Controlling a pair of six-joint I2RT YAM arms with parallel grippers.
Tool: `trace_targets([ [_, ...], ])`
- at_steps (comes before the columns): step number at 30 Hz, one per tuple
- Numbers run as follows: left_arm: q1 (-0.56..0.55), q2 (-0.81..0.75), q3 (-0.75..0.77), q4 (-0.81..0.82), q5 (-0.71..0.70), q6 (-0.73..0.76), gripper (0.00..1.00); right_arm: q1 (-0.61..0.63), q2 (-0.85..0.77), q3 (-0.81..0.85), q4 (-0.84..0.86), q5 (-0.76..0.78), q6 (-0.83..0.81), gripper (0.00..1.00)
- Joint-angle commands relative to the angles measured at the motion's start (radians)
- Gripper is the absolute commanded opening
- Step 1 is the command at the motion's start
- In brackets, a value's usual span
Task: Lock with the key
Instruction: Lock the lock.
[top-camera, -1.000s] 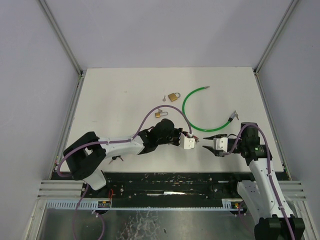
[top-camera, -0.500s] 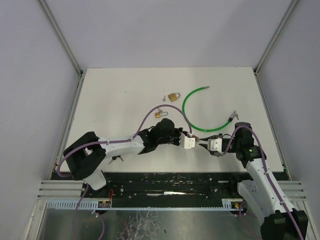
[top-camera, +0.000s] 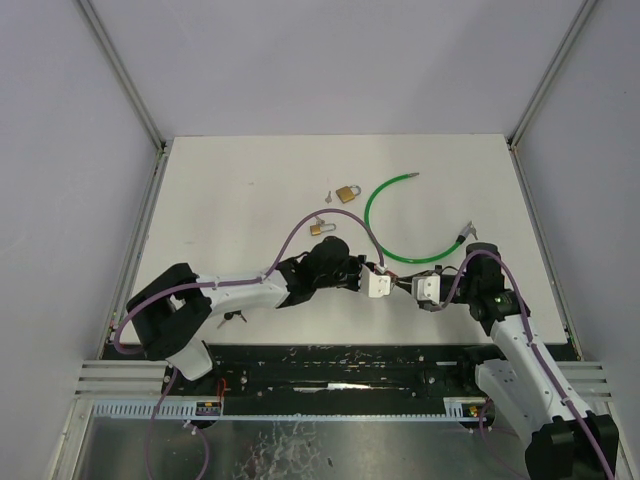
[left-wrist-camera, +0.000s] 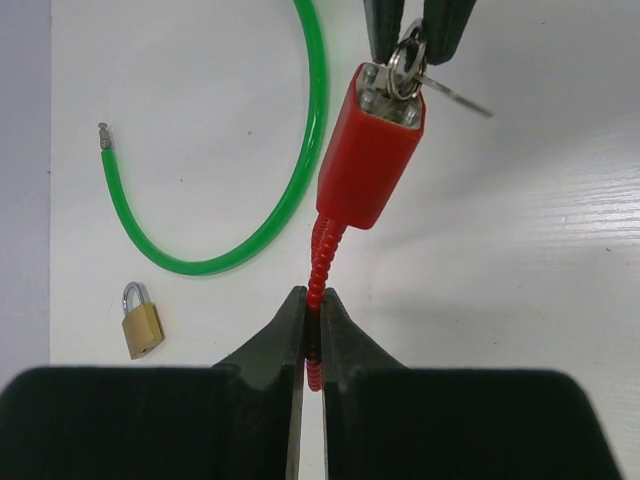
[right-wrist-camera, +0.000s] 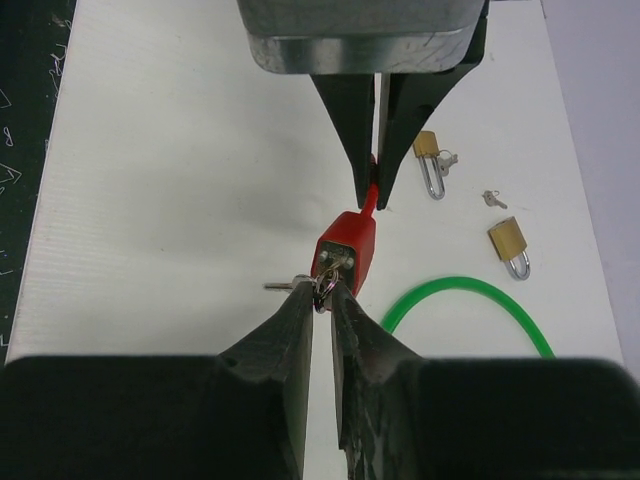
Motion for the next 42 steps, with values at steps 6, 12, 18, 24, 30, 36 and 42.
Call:
trace_targets([
  [6, -0.006, 0.000, 0.045, 0.026, 0.032, -0.006, 0.00, 0.024, 0.006, -0.009, 0.060, 0.040, 0.022, 0.16],
  [12, -0.008, 0.000, 0.047, 0.021, 0.040, -0.004, 0.00, 0.033, 0.013, -0.018, 0.118, 0.077, 0.073, 0.18],
  [18, -0.008, 0.002, 0.049, 0.018, 0.040, -0.002, 0.00, 0.037, 0.015, -0.021, 0.147, 0.084, 0.115, 0.19],
  [24, -0.009, 0.007, 0.057, 0.007, 0.041, -0.001, 0.00, 0.042, 0.012, -0.014, 0.091, 0.075, 0.050, 0.12],
  [30, -0.007, 0.009, 0.061, 0.005, 0.030, -0.007, 0.00, 0.044, -0.006, 0.021, -0.057, 0.061, -0.112, 0.00],
  [36, 0.025, 0.027, 0.092, -0.011, 0.019, -0.040, 0.00, 0.042, -0.088, 0.045, -0.177, 0.103, -0.209, 0.00],
  [42, 0.051, 0.061, 0.147, -0.105, 0.092, -0.036, 0.00, 0.032, -0.134, 0.050, -0.232, 0.164, -0.311, 0.00],
])
